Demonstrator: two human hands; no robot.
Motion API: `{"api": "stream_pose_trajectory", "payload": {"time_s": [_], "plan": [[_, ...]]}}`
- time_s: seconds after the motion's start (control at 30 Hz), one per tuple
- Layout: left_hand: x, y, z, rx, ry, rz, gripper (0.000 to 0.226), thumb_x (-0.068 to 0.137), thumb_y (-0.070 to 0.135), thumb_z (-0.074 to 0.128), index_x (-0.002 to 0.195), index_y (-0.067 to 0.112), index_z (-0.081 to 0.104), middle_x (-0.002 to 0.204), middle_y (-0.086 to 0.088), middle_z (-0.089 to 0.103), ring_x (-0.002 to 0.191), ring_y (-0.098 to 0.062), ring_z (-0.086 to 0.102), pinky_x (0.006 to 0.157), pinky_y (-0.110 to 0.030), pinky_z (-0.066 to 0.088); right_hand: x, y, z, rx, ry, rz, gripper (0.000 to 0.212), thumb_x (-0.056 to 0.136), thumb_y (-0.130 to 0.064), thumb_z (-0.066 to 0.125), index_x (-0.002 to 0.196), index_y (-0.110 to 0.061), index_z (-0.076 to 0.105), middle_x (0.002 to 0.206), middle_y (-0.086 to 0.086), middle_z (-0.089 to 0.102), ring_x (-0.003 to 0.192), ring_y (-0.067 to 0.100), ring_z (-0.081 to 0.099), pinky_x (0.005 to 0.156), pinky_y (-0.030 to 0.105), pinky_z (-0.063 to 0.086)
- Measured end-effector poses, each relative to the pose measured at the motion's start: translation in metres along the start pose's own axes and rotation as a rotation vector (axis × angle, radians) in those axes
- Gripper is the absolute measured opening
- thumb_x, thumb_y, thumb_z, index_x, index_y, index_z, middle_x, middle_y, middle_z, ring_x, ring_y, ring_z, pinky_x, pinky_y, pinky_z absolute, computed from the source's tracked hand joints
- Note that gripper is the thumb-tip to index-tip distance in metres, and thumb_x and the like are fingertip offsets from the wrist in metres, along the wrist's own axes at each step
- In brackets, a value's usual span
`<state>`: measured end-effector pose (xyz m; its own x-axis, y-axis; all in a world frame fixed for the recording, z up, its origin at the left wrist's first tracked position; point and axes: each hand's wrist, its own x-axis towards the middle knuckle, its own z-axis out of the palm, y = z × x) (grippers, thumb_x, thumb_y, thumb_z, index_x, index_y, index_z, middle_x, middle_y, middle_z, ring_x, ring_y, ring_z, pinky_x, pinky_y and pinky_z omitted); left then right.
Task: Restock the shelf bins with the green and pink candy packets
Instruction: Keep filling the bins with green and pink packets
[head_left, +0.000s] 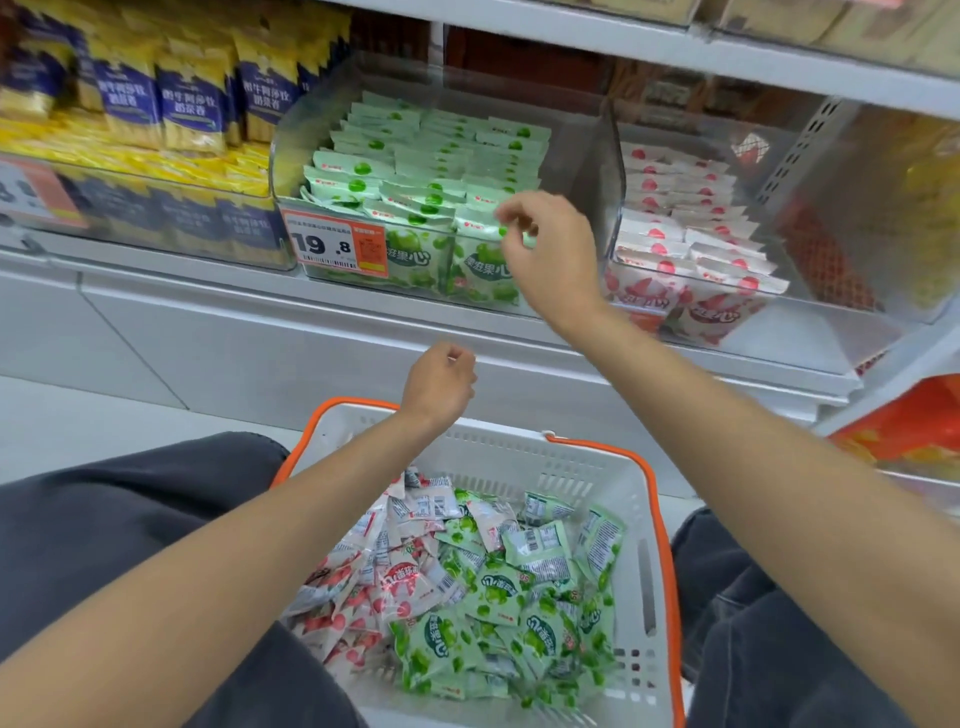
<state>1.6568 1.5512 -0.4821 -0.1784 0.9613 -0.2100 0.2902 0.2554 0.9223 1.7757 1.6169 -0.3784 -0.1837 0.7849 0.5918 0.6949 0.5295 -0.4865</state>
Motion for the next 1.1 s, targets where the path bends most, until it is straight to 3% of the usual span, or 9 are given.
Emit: {"api": "stream_pose_trajectory", "payload": {"time_s": [0.1,0.3,0.4,0.5,0.67,0.8,0.93,1.0,1.1], "plan": [[-0.003,-0.022,0.008,0.107,-0.067,-0.038,0.019,0.099,0.018,0.045,0.099,0.007,0.06,0.083,-0.006,0.065,0.071,-0.023,0.062,0.063,-0.029,0.047,-0.08,0.021,0.014,0.097,-0.116,0.13,0.021,0.082,0.0,0.053,0.082,-0.011,0.07,0.08,-0.006,0.065,0.075,0.009,0.055,0.07,0.021,0.042],[-0.021,-0.071,0.021,0.368,-0.289,-0.126,0.019,0.099,0.013,0.044,0.09,0.007,0.06,0.087,-0.009,0.064,0.07,-0.018,0.059,0.066,-0.027,0.048,-0.26,0.102,0.06,-0.039,-1.082,0.8,0.019,0.089,-0.004,0.053,0.097,0.0,0.07,0.106,0.012,0.068,0.09,0.024,0.064,0.077,0.031,0.052],[-0.025,-0.079,0.023,0.435,-0.353,-0.143,0.017,0.098,0.012,0.047,0.09,0.007,0.061,0.089,-0.011,0.065,0.076,-0.022,0.061,0.075,-0.031,0.047,-0.315,0.098,0.066,-0.076,-1.187,1.04,0.023,0.092,-0.013,0.053,0.07,-0.01,0.048,0.074,0.005,0.052,0.06,0.016,0.049,0.055,0.028,0.042],[-0.029,-0.082,0.024,0.443,-0.363,-0.152,0.015,0.099,0.014,0.049,0.094,0.008,0.061,0.091,-0.008,0.065,0.073,-0.019,0.062,0.068,-0.027,0.047,-0.342,0.086,0.075,-0.083,-1.3,1.051,0.019,0.094,-0.019,0.056,0.077,-0.015,0.049,0.072,-0.001,0.047,0.059,0.011,0.044,0.053,0.021,0.041],[-0.029,-0.085,0.023,0.489,-0.392,-0.145,0.016,0.099,0.012,0.047,0.104,0.007,0.062,0.103,-0.008,0.063,0.081,-0.019,0.063,0.062,-0.026,0.044,-0.327,0.078,0.086,-0.326,-1.145,0.857,0.02,0.09,-0.004,0.052,0.074,-0.012,0.041,0.074,0.001,0.049,0.06,0.012,0.046,0.053,0.026,0.043],[-0.023,-0.088,0.021,0.675,-0.475,-0.059,0.039,0.095,-0.002,0.043,0.132,0.011,0.05,0.139,-0.013,0.049,0.113,-0.026,0.056,0.086,-0.032,0.048,-0.251,0.074,0.057,-0.446,-1.053,0.483,0.015,0.086,0.003,0.051,0.089,-0.009,0.059,0.091,0.004,0.062,0.087,0.024,0.063,0.072,0.034,0.054],[-0.022,-0.076,0.02,0.797,-0.587,0.142,0.078,0.091,0.005,0.063,0.154,0.02,0.02,0.161,-0.005,0.017,0.145,-0.027,0.026,0.115,-0.037,0.03,-0.18,0.066,0.025,-0.304,-0.985,0.204,0.032,0.094,-0.007,0.051,0.119,-0.016,0.069,0.12,0.004,0.068,0.108,0.024,0.061,0.092,0.033,0.049],[-0.021,-0.066,0.021,0.714,-0.645,0.177,0.072,0.086,0.022,0.074,0.147,0.018,0.038,0.151,-0.005,0.042,0.137,-0.025,0.041,0.112,-0.037,0.035,-0.151,0.056,0.006,-0.233,-0.892,0.198,0.027,0.097,-0.013,0.052,0.117,-0.013,0.07,0.121,0.002,0.068,0.109,0.021,0.062,0.091,0.026,0.045],[-0.02,-0.05,0.021,0.418,-0.601,0.187,0.036,0.086,0.022,0.075,0.118,0.01,0.063,0.111,-0.006,0.07,0.096,-0.021,0.067,0.091,-0.039,0.053,-0.121,0.043,-0.016,-0.126,-0.735,0.235,0.023,0.096,-0.014,0.056,0.112,-0.011,0.073,0.116,0.001,0.07,0.104,0.015,0.063,0.086,0.021,0.043]]}}
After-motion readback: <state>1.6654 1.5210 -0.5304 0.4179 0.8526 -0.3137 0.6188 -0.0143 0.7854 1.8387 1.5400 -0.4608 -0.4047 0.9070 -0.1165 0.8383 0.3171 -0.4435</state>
